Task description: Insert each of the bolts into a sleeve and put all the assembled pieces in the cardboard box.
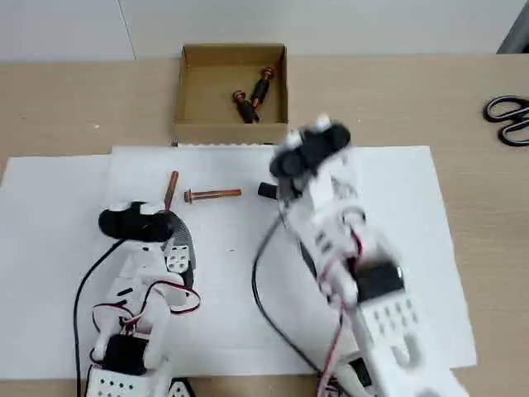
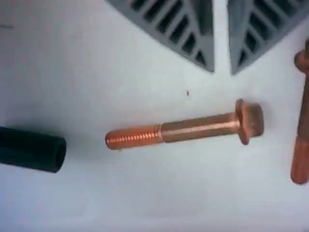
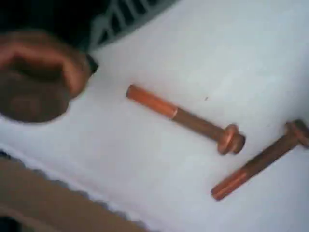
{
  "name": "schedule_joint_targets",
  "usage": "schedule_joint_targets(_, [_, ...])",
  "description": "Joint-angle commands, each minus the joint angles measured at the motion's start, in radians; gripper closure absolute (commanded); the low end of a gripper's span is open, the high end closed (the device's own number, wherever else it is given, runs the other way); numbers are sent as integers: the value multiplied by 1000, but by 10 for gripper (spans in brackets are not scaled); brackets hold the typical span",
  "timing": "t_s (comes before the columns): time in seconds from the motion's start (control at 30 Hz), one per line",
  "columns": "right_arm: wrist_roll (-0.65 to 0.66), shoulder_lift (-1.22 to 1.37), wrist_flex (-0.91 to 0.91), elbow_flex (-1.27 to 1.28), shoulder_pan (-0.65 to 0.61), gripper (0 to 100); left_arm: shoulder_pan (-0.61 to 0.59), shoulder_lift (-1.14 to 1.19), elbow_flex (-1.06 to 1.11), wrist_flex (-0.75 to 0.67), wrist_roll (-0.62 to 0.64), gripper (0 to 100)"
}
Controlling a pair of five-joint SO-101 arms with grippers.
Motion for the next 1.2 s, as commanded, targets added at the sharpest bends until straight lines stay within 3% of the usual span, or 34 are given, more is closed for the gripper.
schedule_joint_targets(0.0, [-9,257,-36,-338,12,996,-3,-6,-5,44,-31,993])
schedule_joint_targets(0.2, [-6,659,-38,-756,12,996,3,-12,-7,97,-137,993])
schedule_joint_targets(0.77, [0,1635,-104,-1741,4,995,-5,-11,-7,89,-138,993])
schedule_joint_targets(0.87, [60,1735,-50,-1863,-15,992,-5,-11,-7,89,-138,993])
schedule_joint_targets(1.1, [118,1851,104,-2067,-31,766,-5,-11,-7,89,-138,993])
schedule_joint_targets(1.17, [118,1859,156,-2102,-31,757,-5,-11,-7,89,-138,993])
